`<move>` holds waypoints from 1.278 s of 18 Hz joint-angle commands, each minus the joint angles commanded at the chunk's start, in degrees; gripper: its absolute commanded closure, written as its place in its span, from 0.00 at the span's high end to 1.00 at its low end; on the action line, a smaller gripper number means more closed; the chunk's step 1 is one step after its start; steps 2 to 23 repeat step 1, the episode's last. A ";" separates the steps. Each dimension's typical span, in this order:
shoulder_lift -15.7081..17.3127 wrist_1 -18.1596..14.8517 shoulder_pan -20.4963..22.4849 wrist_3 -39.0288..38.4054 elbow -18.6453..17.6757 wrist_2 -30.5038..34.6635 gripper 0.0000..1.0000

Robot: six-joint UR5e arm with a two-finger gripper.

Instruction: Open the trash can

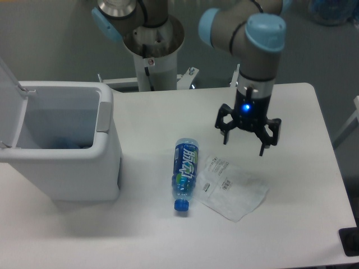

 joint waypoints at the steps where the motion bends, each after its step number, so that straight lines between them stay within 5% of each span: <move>1: -0.71 0.00 0.00 0.44 0.44 2.20 1.00; 23: -0.71 0.00 0.00 0.44 0.44 2.20 1.00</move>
